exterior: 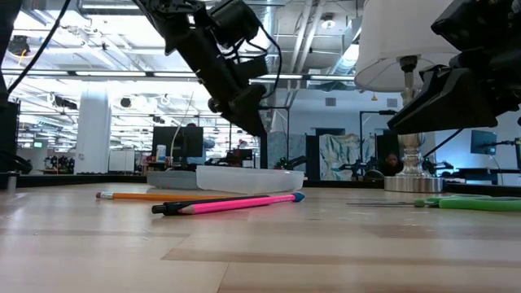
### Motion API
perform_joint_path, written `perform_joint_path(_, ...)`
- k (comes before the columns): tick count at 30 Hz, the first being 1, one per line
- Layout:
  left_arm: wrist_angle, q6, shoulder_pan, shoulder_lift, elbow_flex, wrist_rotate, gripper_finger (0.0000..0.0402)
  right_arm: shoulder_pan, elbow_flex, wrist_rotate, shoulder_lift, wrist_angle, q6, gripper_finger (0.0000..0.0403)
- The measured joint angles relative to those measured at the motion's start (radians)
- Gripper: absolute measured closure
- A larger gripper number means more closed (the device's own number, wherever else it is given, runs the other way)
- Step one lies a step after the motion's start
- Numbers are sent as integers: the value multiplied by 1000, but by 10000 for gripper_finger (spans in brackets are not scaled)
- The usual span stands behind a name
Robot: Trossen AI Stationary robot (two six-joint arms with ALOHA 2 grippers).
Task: Pick & place school supplies into a supply box
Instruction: Put the green scissors into the supply box
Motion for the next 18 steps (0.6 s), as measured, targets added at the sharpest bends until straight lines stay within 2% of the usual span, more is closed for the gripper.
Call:
perform_joint_path(7, -18, 100, -106, -8, 0, 22, 247, 0, 0, -3, 0, 0, 0, 285)
perform_joint_path(9, -70, 102, -143, -19, 0, 22, 251, 0, 0, -16, 0, 2, -1, 285)
perform_joint_path(14, -194, 91, -247, -21, -1, 20, 258, -7, 0, -84, 0, 32, -22, 285)
perform_joint_path(18, -254, 19, -326, -21, -1, -9, 262, -36, 0, -182, 0, 26, -35, 285)
